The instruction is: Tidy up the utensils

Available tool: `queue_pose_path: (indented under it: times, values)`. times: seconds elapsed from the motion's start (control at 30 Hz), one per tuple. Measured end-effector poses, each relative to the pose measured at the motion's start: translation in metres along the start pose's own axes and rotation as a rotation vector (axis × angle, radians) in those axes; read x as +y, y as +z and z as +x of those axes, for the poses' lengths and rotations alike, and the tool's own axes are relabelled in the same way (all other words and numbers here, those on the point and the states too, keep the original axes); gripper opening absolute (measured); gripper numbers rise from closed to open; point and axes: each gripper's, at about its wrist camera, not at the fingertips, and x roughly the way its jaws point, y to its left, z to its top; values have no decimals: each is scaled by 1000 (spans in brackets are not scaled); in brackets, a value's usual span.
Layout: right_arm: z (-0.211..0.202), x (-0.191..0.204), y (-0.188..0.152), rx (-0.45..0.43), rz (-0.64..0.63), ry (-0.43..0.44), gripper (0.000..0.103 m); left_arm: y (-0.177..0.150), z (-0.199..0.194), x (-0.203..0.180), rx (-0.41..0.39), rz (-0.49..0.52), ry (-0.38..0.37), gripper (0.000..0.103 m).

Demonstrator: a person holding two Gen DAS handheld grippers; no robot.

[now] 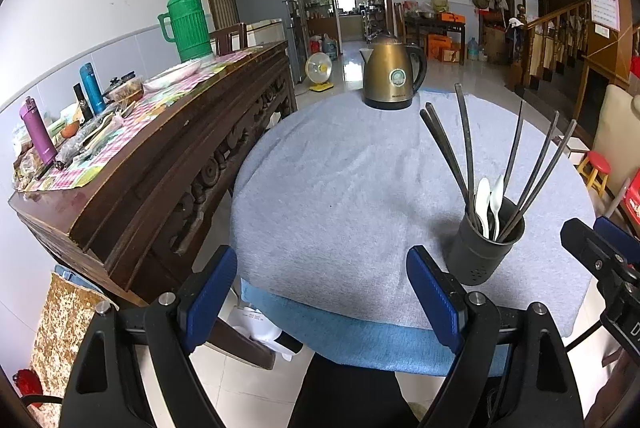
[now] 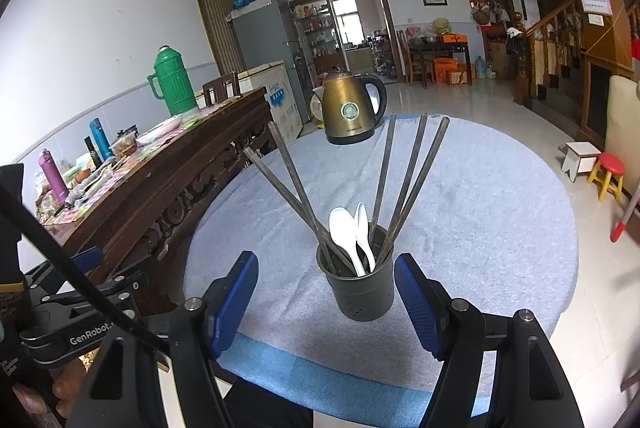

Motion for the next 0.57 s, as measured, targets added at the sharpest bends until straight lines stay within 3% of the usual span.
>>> queue_pose_path:
  times: [0.57]
  values:
    - [49,-37,1,73,48,-28,74,9,66,-24,94,28,-16,87]
